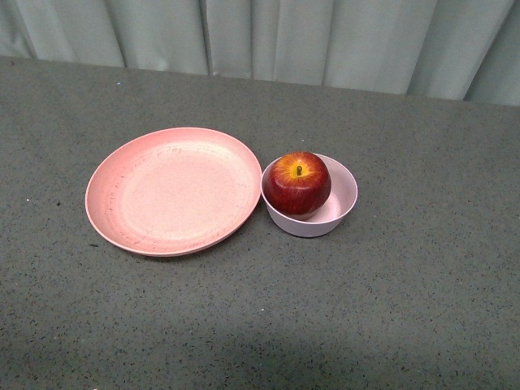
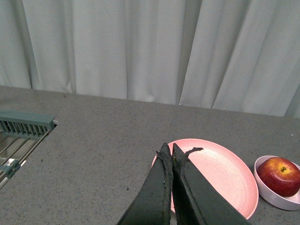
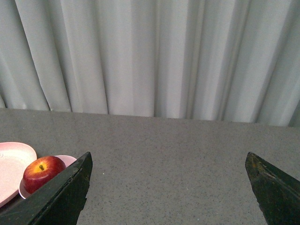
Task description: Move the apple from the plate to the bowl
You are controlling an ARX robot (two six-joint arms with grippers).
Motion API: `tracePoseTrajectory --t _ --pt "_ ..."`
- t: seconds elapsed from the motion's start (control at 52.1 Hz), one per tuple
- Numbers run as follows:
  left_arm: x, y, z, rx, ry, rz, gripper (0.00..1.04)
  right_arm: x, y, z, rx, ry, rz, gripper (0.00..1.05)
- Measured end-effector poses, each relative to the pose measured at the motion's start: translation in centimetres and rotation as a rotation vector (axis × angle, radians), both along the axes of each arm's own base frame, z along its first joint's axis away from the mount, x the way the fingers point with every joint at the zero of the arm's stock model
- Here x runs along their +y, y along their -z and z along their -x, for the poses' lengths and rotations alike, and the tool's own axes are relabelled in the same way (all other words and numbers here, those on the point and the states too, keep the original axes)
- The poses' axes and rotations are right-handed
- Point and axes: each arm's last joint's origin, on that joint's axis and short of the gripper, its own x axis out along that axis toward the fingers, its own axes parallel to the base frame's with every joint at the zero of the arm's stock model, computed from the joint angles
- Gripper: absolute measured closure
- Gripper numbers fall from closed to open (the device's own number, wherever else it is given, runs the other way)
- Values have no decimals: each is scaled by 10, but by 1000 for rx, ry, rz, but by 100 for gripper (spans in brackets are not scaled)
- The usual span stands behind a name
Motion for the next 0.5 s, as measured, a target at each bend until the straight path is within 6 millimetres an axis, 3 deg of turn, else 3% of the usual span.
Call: tracePoseTrajectory --t 0.499 --pt "0 3 12 18 -1 0 101 0 0 0 0 0 0 9"
